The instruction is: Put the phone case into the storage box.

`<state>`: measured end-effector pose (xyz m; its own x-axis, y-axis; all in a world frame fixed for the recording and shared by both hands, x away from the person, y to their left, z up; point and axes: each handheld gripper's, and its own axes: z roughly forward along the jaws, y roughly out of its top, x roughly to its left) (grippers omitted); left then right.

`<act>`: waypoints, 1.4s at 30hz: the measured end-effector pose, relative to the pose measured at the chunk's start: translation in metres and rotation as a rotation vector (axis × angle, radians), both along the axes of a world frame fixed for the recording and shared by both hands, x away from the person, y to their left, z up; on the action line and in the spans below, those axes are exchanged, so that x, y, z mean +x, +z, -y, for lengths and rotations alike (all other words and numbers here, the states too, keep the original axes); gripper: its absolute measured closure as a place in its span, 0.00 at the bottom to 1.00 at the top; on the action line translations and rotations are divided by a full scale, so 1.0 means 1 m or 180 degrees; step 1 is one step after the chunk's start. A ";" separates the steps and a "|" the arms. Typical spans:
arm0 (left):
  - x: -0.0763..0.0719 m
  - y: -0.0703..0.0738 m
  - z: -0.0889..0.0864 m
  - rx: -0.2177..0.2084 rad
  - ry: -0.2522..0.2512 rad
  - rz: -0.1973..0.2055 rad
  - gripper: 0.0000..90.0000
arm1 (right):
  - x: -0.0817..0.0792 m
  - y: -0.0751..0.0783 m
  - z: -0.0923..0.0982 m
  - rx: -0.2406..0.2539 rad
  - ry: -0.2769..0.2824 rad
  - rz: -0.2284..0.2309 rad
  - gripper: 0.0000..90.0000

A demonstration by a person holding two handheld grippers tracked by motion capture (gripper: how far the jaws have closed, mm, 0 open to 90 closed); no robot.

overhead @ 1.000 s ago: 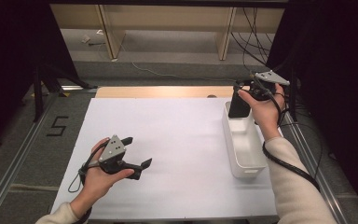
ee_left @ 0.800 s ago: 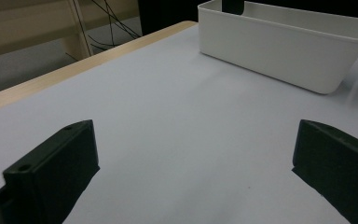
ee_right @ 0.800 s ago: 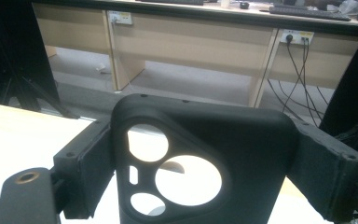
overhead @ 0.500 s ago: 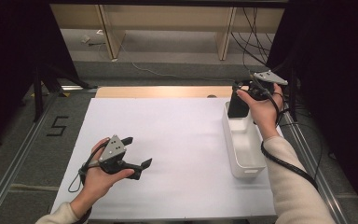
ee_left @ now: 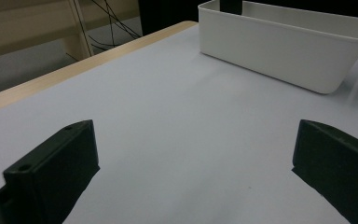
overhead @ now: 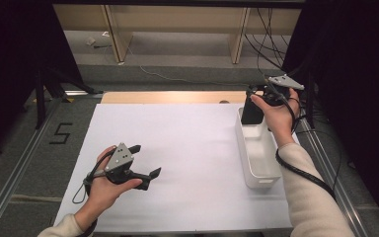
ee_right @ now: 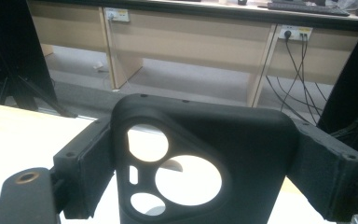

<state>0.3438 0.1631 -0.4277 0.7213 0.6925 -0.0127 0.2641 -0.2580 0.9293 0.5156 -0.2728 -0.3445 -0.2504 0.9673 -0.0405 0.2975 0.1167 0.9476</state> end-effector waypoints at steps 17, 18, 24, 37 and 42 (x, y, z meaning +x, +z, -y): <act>0.000 -0.001 0.000 -0.0013 0.0003 -0.0024 0.00 | 0.003 -0.004 0.000 -0.0001 -0.0011 -0.0020 0.18; 0.000 -0.001 0.000 -0.0003 0.0000 -0.0018 0.00 | 0.003 -0.005 0.000 -0.0012 -0.0008 -0.0024 0.18; 0.001 -0.002 -0.001 -0.0001 0.0006 -0.0026 0.00 | 0.004 -0.006 0.001 -0.0023 -0.0018 -0.0043 0.18; 0.001 -0.001 -0.001 0.0009 -0.0001 -0.0024 0.00 | 0.007 -0.007 -0.003 -0.0015 -0.0001 -0.0043 0.18; 0.001 -0.001 0.000 0.0008 -0.0002 -0.0022 0.00 | 0.008 -0.006 -0.004 -0.0025 -0.0012 -0.0039 0.18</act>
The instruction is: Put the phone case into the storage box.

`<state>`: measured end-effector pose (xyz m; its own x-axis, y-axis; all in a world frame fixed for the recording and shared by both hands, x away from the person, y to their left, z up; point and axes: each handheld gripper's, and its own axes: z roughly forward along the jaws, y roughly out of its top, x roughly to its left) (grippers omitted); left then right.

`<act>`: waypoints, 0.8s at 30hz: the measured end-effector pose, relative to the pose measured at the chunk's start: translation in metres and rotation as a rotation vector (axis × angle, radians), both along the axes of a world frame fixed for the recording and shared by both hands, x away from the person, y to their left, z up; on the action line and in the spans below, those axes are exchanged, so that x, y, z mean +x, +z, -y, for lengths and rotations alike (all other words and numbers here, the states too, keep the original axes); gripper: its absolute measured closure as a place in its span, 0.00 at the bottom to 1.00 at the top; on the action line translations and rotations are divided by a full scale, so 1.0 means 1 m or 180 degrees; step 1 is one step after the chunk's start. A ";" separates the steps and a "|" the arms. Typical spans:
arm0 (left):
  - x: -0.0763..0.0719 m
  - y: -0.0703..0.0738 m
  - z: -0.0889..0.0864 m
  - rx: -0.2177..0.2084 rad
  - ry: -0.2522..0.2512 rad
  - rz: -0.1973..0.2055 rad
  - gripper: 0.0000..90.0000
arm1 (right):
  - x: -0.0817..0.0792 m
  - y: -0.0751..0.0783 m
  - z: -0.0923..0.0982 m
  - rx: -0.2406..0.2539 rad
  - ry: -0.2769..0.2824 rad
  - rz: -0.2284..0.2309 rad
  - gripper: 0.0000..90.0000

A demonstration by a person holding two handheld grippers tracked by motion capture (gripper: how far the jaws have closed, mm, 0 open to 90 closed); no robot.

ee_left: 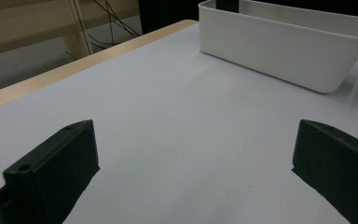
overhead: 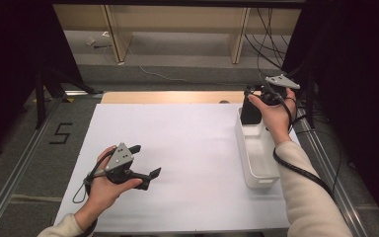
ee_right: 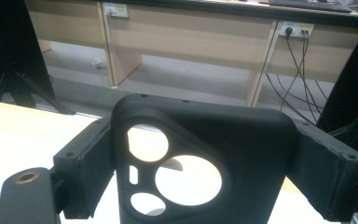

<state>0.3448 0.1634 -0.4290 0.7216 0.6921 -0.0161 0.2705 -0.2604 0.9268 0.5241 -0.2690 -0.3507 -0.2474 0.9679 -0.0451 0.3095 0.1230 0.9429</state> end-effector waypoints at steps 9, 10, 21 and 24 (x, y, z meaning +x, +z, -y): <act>0.001 0.000 0.000 -0.0003 0.0003 -0.0003 0.00 | 0.002 -0.004 0.000 -0.0015 -0.0006 -0.0017 0.18; 0.001 0.000 0.000 -0.0004 0.0004 -0.0002 0.00 | 0.002 -0.004 -0.001 -0.0015 -0.0008 -0.0020 0.18; 0.001 0.000 0.000 -0.0001 0.0006 -0.0001 0.00 | 0.005 -0.011 -0.002 -0.0051 -0.0025 -0.0028 0.18; 0.001 0.000 0.000 -0.0005 0.0005 -0.0001 0.00 | 0.007 -0.012 -0.002 -0.0055 -0.0026 -0.0030 0.18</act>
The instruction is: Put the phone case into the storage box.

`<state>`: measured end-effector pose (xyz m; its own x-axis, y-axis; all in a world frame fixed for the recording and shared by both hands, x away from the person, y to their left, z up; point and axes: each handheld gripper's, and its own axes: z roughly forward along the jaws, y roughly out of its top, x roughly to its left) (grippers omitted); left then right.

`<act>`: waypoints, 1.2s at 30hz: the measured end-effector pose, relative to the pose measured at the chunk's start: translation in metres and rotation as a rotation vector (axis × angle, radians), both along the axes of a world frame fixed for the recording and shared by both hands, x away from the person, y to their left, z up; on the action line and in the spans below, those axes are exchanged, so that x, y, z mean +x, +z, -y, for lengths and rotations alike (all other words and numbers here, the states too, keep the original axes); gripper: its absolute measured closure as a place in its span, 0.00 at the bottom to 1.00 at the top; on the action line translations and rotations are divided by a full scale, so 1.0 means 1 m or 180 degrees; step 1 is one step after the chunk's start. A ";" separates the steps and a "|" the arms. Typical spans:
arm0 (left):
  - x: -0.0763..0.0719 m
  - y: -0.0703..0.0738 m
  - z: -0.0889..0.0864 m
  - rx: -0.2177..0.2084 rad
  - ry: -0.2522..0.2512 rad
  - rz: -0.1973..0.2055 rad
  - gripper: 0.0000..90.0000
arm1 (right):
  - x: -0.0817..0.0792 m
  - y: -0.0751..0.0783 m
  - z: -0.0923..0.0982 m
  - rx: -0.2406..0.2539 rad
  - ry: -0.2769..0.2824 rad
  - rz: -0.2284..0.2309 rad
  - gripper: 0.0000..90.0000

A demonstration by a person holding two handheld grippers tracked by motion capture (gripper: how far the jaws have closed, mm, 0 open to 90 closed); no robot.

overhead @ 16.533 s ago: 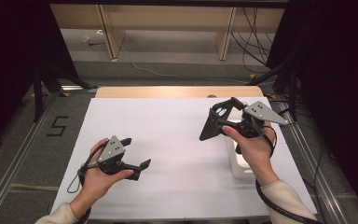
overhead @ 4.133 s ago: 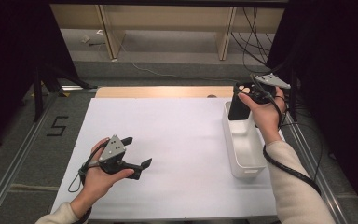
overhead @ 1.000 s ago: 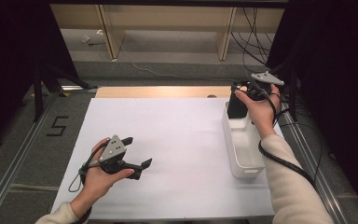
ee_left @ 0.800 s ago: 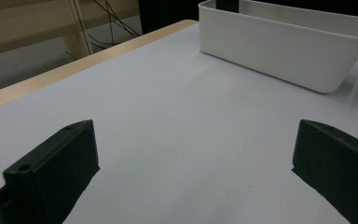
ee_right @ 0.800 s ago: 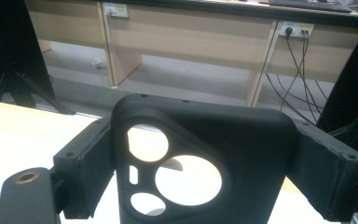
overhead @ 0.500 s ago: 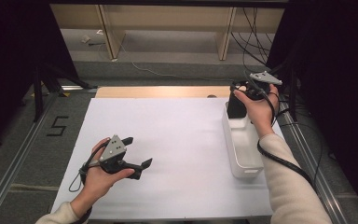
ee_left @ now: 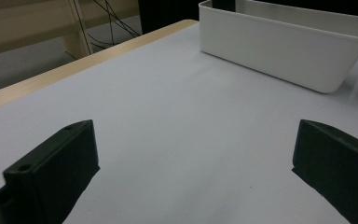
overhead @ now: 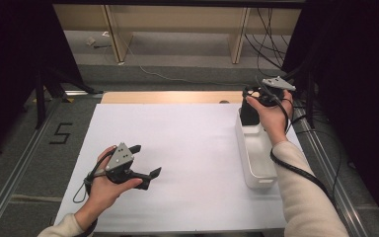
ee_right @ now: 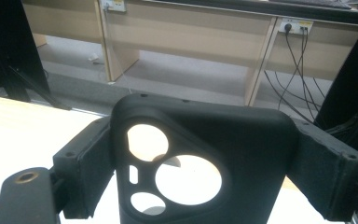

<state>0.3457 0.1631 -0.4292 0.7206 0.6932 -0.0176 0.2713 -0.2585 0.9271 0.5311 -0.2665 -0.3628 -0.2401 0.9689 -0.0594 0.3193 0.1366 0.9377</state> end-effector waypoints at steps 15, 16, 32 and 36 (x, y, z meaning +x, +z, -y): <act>0.000 0.000 0.001 -0.0010 -0.0005 0.0002 0.00 | 0.006 -0.004 0.001 0.0021 -0.0017 -0.0044 0.18; 0.000 0.000 0.001 -0.0008 -0.0005 0.0004 0.00 | 0.006 -0.005 0.002 0.0023 -0.0027 -0.0048 0.18; -0.001 0.001 0.001 -0.0025 0.0000 0.0000 0.00 | 0.010 -0.009 0.003 -0.0006 -0.0046 -0.0068 0.18; 0.000 0.001 0.000 -0.0013 0.0000 0.0014 0.00 | 0.011 -0.009 0.003 -0.0005 -0.0055 -0.0071 0.18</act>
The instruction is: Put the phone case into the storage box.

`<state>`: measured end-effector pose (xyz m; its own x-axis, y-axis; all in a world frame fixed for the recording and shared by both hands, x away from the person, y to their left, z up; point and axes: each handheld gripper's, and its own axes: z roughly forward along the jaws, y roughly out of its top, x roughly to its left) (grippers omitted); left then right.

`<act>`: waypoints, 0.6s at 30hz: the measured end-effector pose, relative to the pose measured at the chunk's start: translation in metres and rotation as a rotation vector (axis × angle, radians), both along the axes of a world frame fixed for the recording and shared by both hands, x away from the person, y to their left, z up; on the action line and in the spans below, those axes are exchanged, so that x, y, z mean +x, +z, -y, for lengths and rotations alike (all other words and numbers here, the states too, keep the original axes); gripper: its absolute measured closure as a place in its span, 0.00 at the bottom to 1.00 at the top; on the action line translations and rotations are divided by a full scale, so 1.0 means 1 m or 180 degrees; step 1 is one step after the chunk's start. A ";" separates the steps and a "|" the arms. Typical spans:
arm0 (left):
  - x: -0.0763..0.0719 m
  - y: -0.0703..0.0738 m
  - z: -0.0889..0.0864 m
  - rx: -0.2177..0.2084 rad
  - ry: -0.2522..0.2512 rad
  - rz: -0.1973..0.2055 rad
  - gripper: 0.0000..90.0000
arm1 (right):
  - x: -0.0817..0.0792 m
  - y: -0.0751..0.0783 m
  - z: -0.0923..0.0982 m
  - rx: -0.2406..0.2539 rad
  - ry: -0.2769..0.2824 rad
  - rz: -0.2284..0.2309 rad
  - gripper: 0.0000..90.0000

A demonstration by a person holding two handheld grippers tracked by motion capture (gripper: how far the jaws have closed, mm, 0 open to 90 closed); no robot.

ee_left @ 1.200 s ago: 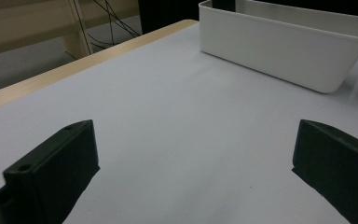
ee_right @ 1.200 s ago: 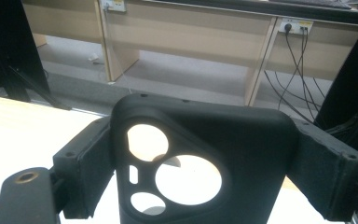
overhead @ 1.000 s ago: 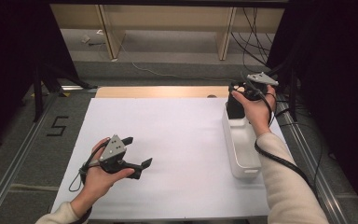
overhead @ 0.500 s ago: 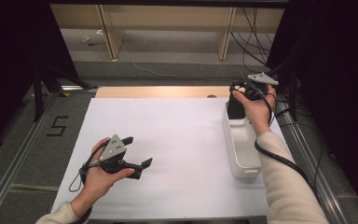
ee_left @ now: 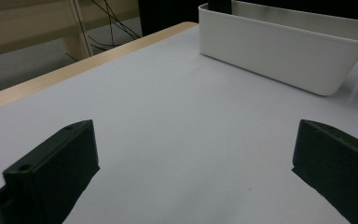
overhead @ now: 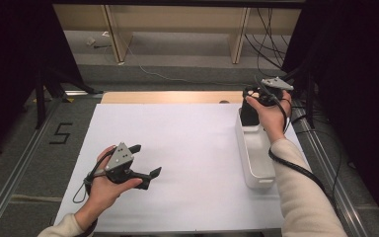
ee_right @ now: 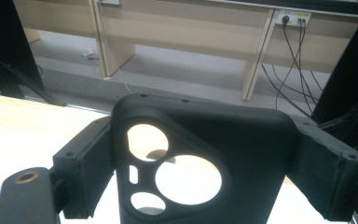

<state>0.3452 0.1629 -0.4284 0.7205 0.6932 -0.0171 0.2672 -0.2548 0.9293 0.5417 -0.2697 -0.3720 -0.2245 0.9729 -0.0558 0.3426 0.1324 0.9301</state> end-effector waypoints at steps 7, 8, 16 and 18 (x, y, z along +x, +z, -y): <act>0.000 0.000 0.000 -0.0004 -0.0005 -0.0003 0.00 | 0.001 -0.001 0.001 0.0006 0.0000 -0.0014 0.18; 0.000 0.000 0.000 -0.0009 -0.0004 -0.0012 0.00 | 0.001 -0.001 0.001 0.0006 -0.0002 -0.0017 0.18; -0.001 0.001 0.000 -0.0006 -0.0005 0.0009 0.00 | 0.002 -0.001 0.000 -0.0009 0.0011 -0.0022 0.18; -0.001 0.001 0.001 -0.0005 -0.0005 0.0008 0.00 | 0.003 -0.001 0.000 -0.0004 0.0010 -0.0018 0.18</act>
<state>0.3447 0.1624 -0.4277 0.7217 0.6920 -0.0163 0.2644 -0.2538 0.9304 0.5442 -0.2698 -0.3731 -0.2278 0.9721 -0.0556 0.3476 0.1345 0.9280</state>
